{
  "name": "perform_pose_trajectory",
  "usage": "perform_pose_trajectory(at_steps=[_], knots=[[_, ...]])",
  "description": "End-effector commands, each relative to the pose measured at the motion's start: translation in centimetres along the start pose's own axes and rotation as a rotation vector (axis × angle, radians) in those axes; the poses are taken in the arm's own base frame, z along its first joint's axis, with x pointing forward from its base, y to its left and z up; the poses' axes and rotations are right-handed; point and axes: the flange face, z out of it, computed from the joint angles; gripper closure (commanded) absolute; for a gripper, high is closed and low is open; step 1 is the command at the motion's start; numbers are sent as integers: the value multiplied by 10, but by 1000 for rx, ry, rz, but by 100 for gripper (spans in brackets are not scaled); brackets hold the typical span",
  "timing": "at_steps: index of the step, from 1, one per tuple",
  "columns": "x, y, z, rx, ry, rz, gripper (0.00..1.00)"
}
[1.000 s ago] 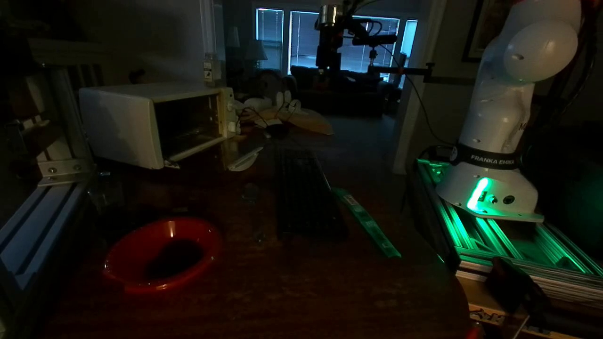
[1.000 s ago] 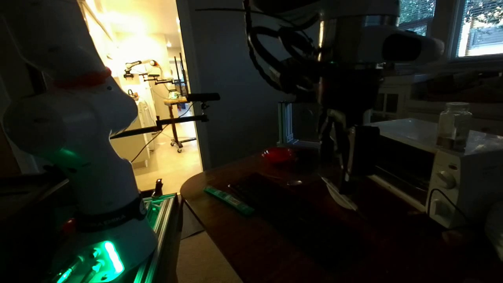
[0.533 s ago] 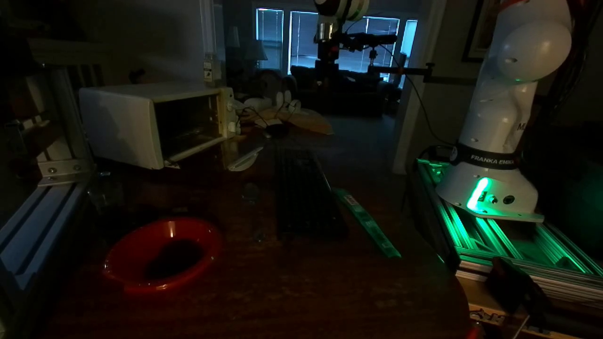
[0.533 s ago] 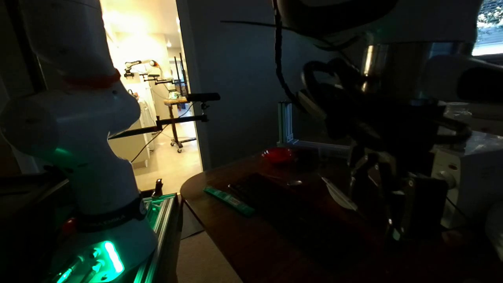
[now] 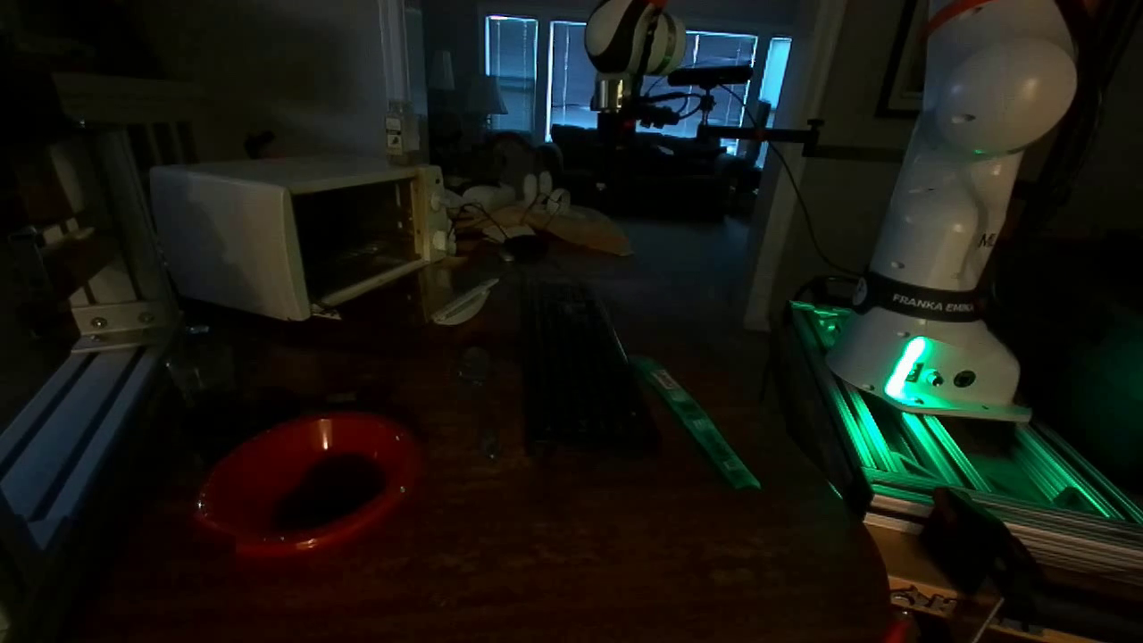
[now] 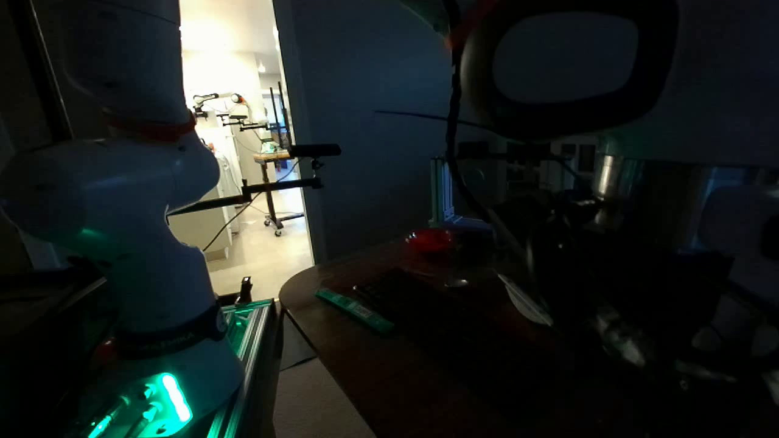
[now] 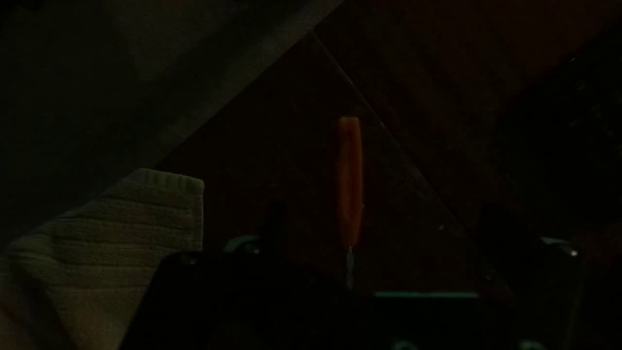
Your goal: Pick up the computer mouse and put it in the microwave
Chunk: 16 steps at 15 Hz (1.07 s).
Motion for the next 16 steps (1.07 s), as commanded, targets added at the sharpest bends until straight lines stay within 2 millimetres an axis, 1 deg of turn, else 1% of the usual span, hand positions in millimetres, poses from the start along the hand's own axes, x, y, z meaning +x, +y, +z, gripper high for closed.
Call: perform_pose_trajectory(at_steps=[1,4,9,10,11,16], knots=[[8,5,25,-1,21,23,0],[12,9,43,25,34,59,0],[15,6,61,48,36,87,0],[16,6,62,46,34,84,0],[11,4,55,35,20,66,0],[12,3,55,34,20,62,0]])
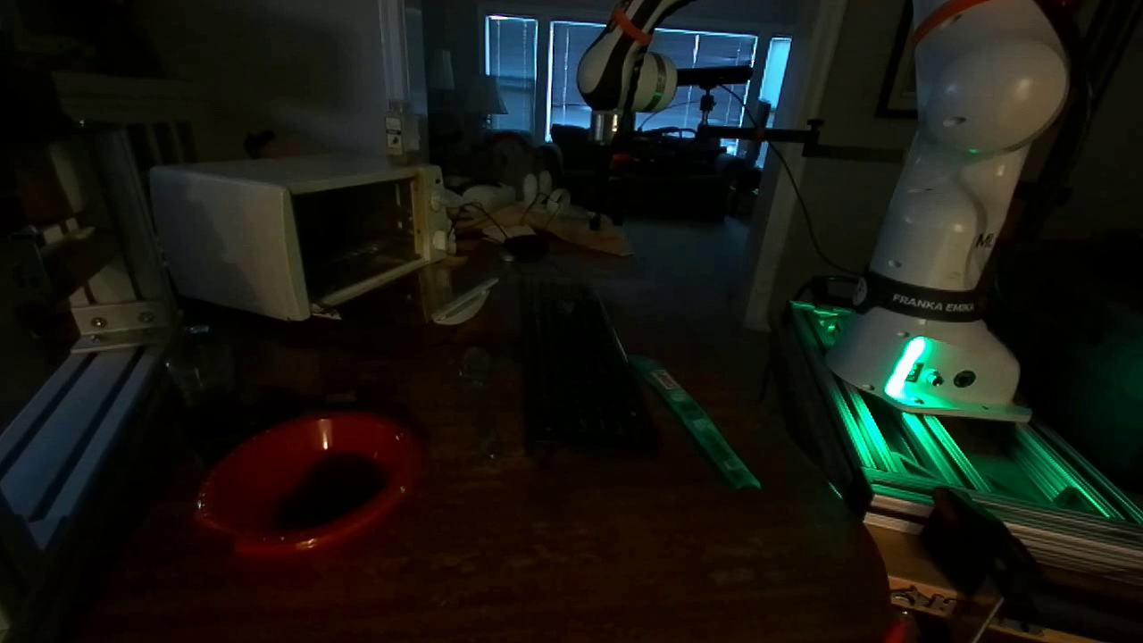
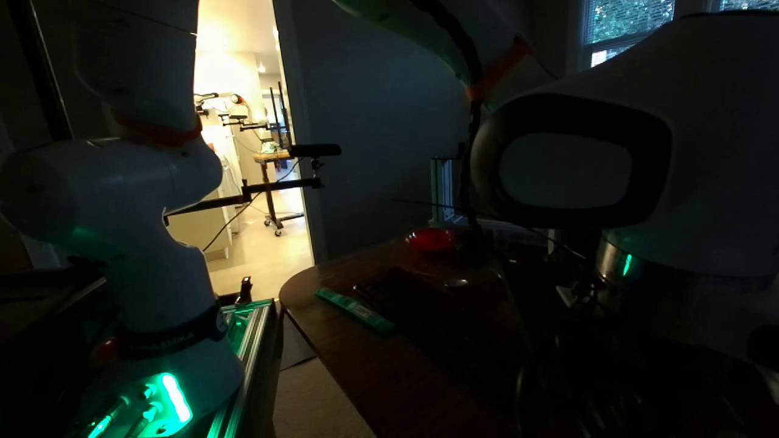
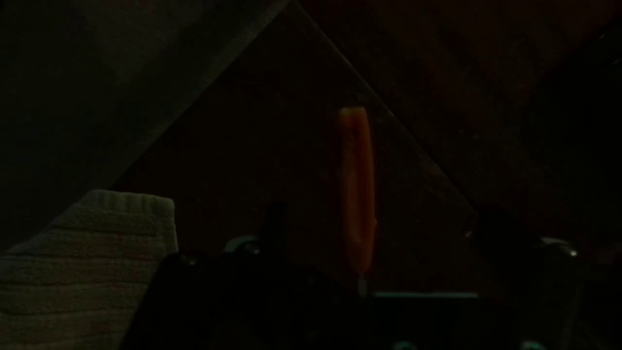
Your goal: Pick up the computer mouse and put it in the microwave
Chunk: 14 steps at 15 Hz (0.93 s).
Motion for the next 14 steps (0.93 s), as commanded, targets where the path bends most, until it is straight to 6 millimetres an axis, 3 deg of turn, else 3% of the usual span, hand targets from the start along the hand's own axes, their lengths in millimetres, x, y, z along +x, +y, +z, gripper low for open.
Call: perform_pose_trajectory(at_steps=[1,12,14], knots=[[1,-1,3,3,-10,-3,0],[8,0,29,2,-27,-39,0],[9,1,30,1,-23,-50,11]])
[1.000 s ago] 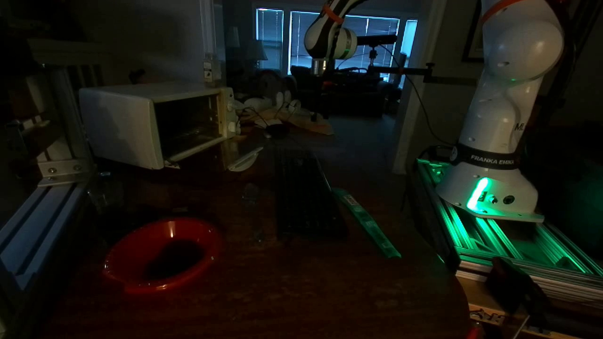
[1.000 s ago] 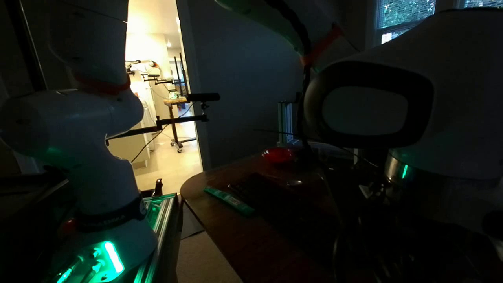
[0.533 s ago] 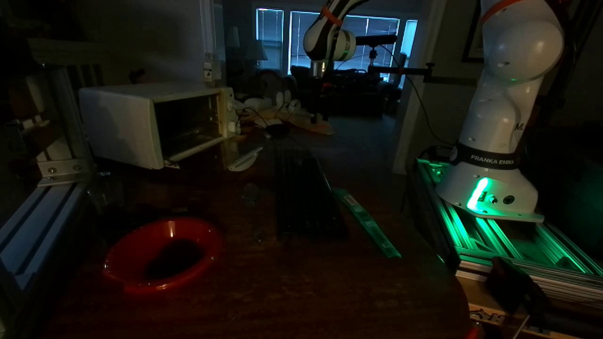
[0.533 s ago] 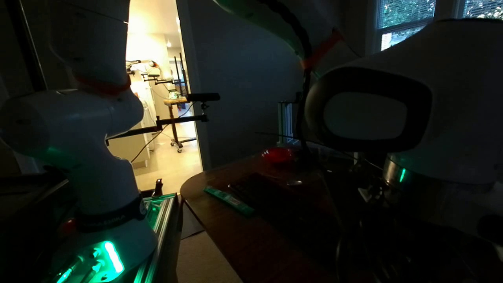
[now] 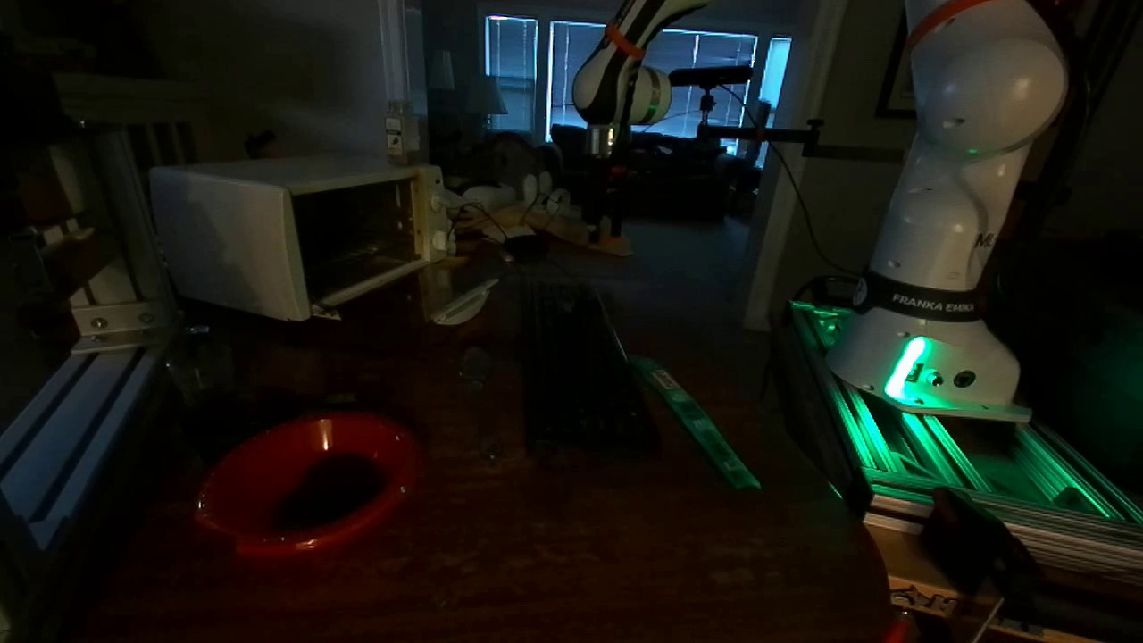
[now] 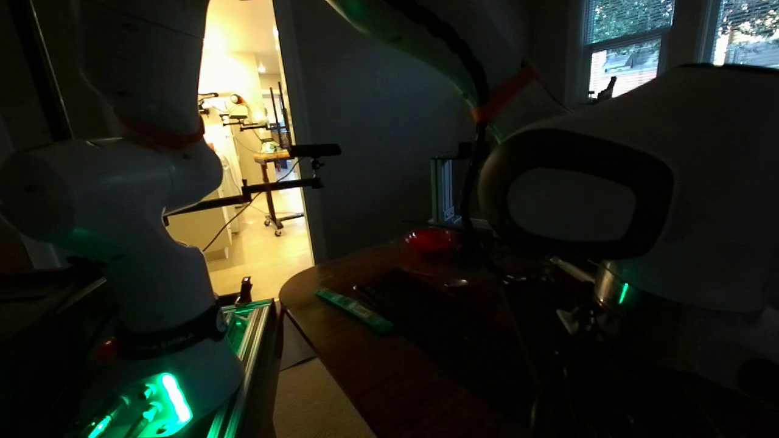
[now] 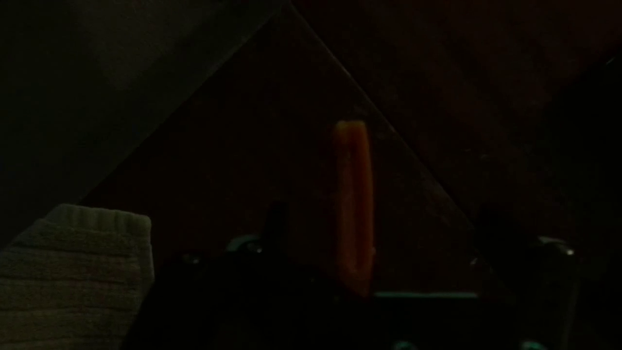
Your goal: Pick up the computer mouse and put it in the microwave
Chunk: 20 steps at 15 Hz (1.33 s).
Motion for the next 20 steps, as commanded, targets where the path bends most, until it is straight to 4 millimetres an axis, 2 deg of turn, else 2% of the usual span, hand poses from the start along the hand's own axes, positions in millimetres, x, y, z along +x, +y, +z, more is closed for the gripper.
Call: perform_pose_trajectory(at_steps=[1,2,4,5,11,13,16,18,19,20], knots=[[6,6,5,-4,10,-29,21],[7,7,5,-6,7,-33,18],[7,9,6,-13,1,-39,24],[7,9,6,-15,-2,-43,22],[9,11,6,-23,-1,-58,27],[9,10,6,-29,-4,-65,33],[10,8,5,-39,-5,-75,52],[11,8,4,-47,-8,-82,47],[11,8,4,-51,-8,-85,53],[11,8,4,-53,-9,-89,49]])
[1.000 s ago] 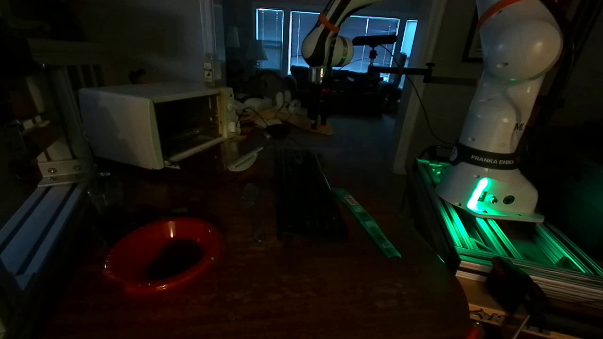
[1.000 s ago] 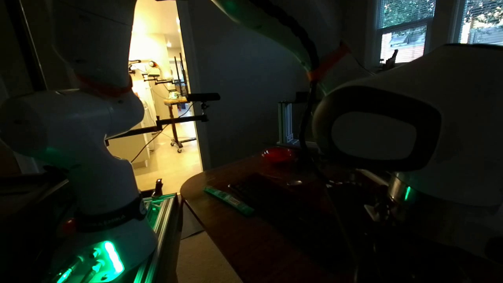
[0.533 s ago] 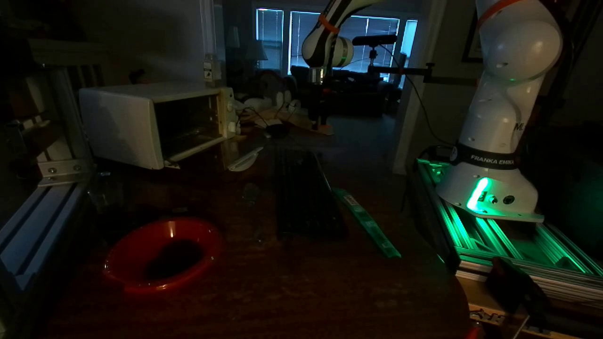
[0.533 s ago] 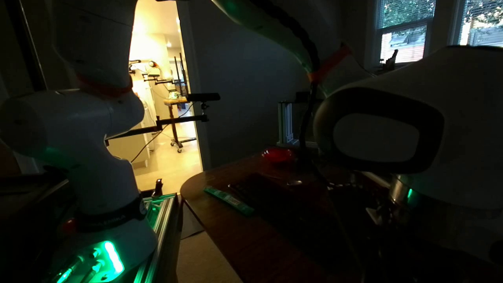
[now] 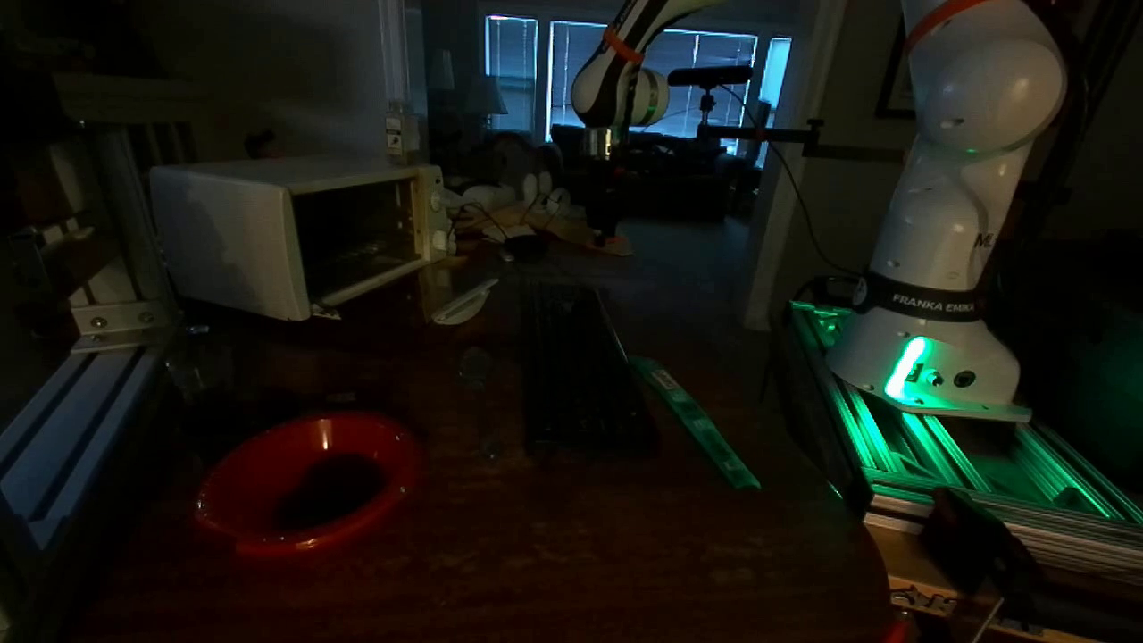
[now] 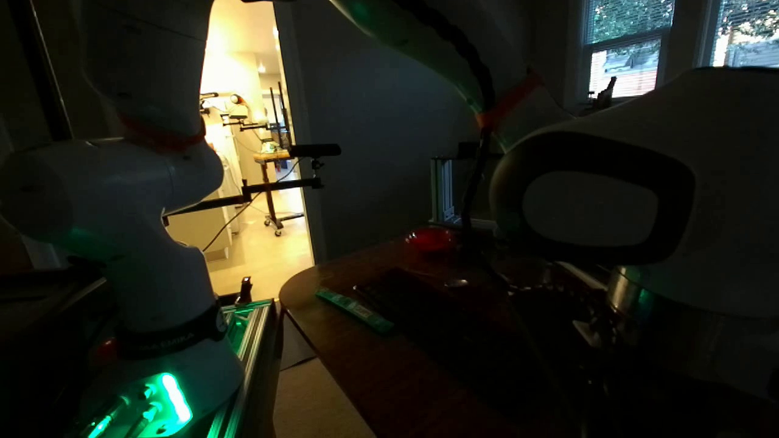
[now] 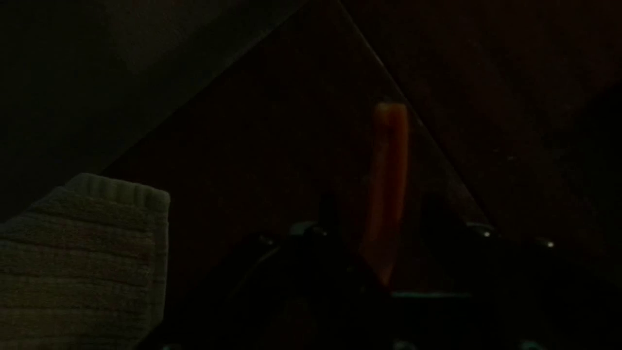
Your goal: Pick up the computer mouse and put it in the microwave
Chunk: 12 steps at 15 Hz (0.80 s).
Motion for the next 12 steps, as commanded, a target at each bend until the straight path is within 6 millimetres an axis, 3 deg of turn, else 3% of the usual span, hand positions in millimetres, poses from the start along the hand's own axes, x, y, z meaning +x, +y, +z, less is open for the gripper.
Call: perform_pose_trajectory(at_steps=[1,8,12], knots=[[4,2,3,-19,-2,-22,49],[4,0,5,-29,-13,-30,56],[3,-1,5,-32,-16,-33,82]])
